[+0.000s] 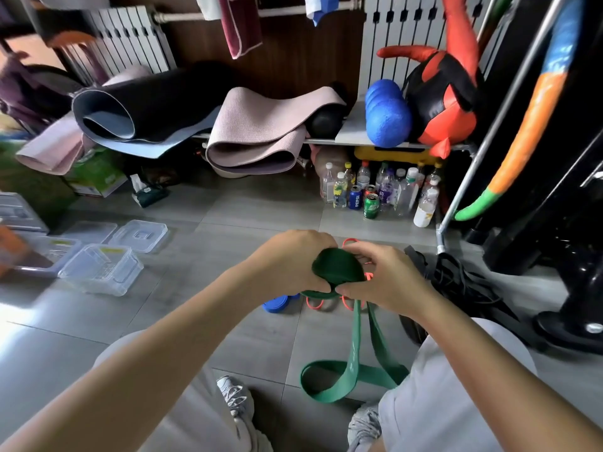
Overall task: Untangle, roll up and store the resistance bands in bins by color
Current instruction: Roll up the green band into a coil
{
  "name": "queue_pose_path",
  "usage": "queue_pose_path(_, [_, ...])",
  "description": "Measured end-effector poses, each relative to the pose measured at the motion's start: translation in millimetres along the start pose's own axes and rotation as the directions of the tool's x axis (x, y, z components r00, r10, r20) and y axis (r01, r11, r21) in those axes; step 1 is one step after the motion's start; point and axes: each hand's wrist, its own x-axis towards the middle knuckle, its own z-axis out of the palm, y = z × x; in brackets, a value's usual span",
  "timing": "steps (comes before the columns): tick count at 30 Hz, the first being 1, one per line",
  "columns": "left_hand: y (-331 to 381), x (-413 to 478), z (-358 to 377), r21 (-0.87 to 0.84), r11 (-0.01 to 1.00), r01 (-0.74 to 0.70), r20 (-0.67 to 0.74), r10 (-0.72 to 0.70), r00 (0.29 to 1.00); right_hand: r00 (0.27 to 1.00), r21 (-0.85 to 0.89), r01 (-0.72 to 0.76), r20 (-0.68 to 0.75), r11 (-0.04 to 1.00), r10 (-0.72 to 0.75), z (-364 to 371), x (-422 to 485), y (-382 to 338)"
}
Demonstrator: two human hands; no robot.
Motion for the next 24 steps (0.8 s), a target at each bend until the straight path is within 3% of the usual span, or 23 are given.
queue_pose_path(3, [-5.0, -2.7, 2.6, -0.282, 0.959, 0.007, -0.07, -0.027, 0.997, 1.0, 0.105, 0.014, 0.0, 0.994, -0.014, -4.7, -0.6, 4.5])
queue_pose_path(6, [-12.0, -6.2, 7.7, -0.49, 0.871, -0.03, -0.136, -0.043, 0.99, 0.999, 0.103, 0.014, 0.028, 0.995, -0.017, -8.9, -1.2, 16.0])
queue_pose_path(8, [-15.5, -9.0, 7.2, -0.612, 0.79, -0.044, -0.167, -0.074, 0.983, 0.999, 0.193, -0.013, 0.052, 0.981, 0.004, -10.8, -1.1, 23.5])
queue_pose_path(13, [-14.8, -15.4, 7.2, -0.93, 0.347, -0.121, -0.181, -0.145, 0.973, 0.998, 0.587, -0.016, 0.063, 0.81, -0.026, -4.3, -2.1, 29.1])
queue_pose_path(15, [-11.8, -16.0, 13.5, -0.978, 0.168, -0.12, -0.146, -0.151, 0.978, 0.999, 0.655, 0.013, 0.019, 0.755, -0.033, -2.6, -0.6, 26.6])
queue_pose_path(17, [-11.3, -15.7, 22.3, -0.994, 0.045, -0.096, -0.102, -0.168, 0.98, 0.999, 0.641, 0.051, -0.037, 0.766, -0.035, -3.1, 1.5, 21.5])
queue_pose_path(18, [-11.6, -16.0, 25.5, -0.996, 0.044, -0.073, -0.08, -0.181, 0.98, 0.998, 0.62, 0.055, -0.052, 0.783, -0.029, -3.4, 3.1, 20.3])
queue_pose_path(19, [-11.9, -16.2, 26.2, -0.994, 0.104, -0.046, -0.066, -0.195, 0.979, 0.998, 0.597, 0.05, -0.054, 0.801, -0.022, -4.1, 4.2, 19.0])
queue_pose_path(21, [-14.6, -16.0, 20.9, -0.903, 0.43, -0.003, -0.094, -0.191, 0.977, 0.999, 0.513, 0.036, -0.025, 0.858, -0.028, -5.9, 6.1, 17.9])
queue_pose_path(23, [-15.5, -14.4, 10.3, -0.619, 0.786, -0.013, -0.141, -0.094, 0.986, 0.998, 0.385, 0.025, 0.038, 0.923, -0.043, -8.3, 9.2, 14.6])
queue_pose_path(24, [-13.8, -13.4, 4.5, -0.436, 0.899, -0.038, -0.131, -0.022, 0.991, 0.996, 0.332, 0.026, 0.067, 0.943, -0.051, -9.1, 11.1, 12.2])
